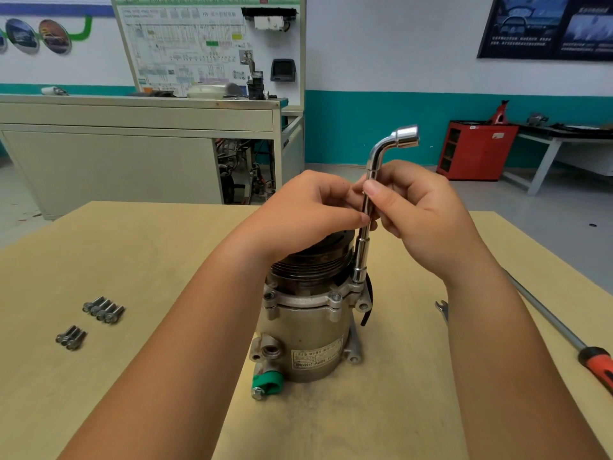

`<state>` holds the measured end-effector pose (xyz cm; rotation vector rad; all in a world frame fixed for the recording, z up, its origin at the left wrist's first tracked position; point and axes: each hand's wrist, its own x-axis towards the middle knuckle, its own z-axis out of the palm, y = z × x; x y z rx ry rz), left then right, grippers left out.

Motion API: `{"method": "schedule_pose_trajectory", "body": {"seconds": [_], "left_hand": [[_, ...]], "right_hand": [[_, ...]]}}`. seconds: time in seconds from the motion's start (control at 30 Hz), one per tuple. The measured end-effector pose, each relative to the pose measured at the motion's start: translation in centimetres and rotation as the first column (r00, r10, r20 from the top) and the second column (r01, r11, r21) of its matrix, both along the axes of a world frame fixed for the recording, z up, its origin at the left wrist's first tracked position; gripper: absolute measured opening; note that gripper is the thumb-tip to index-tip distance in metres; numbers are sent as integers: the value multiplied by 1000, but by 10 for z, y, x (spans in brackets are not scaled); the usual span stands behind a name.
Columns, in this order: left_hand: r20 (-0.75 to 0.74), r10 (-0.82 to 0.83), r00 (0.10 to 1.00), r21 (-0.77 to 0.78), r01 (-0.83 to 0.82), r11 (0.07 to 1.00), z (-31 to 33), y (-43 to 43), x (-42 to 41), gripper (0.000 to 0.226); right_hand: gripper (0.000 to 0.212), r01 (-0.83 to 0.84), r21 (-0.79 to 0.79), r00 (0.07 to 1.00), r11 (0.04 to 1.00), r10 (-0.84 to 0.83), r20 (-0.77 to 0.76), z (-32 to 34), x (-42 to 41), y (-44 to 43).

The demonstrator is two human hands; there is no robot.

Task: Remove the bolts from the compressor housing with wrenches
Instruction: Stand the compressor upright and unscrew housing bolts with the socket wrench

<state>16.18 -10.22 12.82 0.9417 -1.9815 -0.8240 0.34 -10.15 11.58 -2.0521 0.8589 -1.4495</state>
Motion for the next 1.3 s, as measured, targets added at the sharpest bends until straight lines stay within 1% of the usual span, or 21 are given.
{"method": "schedule_pose_trajectory", "body": {"seconds": [0.13, 0.17, 0.23, 0.3, 0.37, 0.4, 0.43, 0.5, 0.53, 0.6, 0.73, 0.8, 0.93, 1.0, 1.1, 1.2, 1.23, 1.3], "left_hand": [[-1, -10, 1000, -9, 10, 1000, -2, -1, -1, 8], [-6, -6, 1000, -16, 6, 1000, -2, -1, 0, 11], [-1, -1, 1000, -29, 1, 1000, -2, 0, -1, 15], [3, -1, 1000, -31, 1, 1000, -1, 0, 0, 8], [11, 5, 1000, -43, -5, 999, -1, 0, 0, 17], [10, 2, 1000, -45, -1, 999, -2, -1, 0, 15], [12, 1, 1000, -43, -1, 999, -2, -1, 0, 9], [7, 12, 1000, -42, -11, 999, -1, 0, -2, 16], [4, 13, 1000, -35, -13, 999, -1, 1, -2, 16], [-5, 4, 1000, -13, -4, 1000, 1, 2, -2, 6], [-10, -20, 1000, 11, 21, 1000, 1, 0, 2, 14], [-8, -18, 1000, 12, 18, 1000, 1, -1, 2, 13], [-1, -3, 1000, -11, 3, 1000, -1, -1, 2, 7], [-20, 5, 1000, -17, -5, 1000, -2, -1, 1, 9], [-34, 16, 999, -17, -16, 1000, -2, -1, -2, 18], [-11, 25, 1000, -25, -26, 999, -3, -2, -3, 25], [-2, 27, 1000, -29, -27, 999, -3, -1, -4, 24], [-9, 22, 1000, -23, -22, 999, -3, 0, -3, 16]], "right_hand": [[4, 20, -12, 999, 1000, -20, 30, -1, 0, -2], [4, 36, -18, 999, 999, -35, 38, -1, -1, -3], [9, 51, -25, 997, 998, -50, 50, -2, -1, -3], [14, 50, -18, 997, 999, -49, 58, -2, -1, -3], [17, 52, -17, 997, 998, -51, 65, -3, -1, -3], [17, 58, -21, 996, 998, -57, 71, -3, 0, -3], [18, 68, -27, 995, 997, -65, 78, -3, 0, -3], [18, 84, -52, 994, 995, -80, 72, -3, -2, -4], [18, 81, -63, 995, 995, -78, 61, -2, -3, -3], [14, 57, -64, 998, 996, -55, 35, -1, -4, -2], [14, 18, -37, 1000, 999, -17, 14, 0, -4, 0], [16, 5, -32, 1000, 999, -5, 0, 1, -4, 1], [10, 2, -26, 1000, 1000, -2, 15, 2, -5, 1], [4, 36, -20, 998, 999, -35, 46, 0, -6, -1], [15, 65, -2, 995, 998, -65, 75, -2, -5, -4], [16, 85, -4, 994, 996, -85, 68, -3, -2, -4], [16, 92, -10, 994, 996, -91, 67, -3, -2, -3], [11, 78, -21, 996, 997, -77, 48, -1, -3, -2]]}}
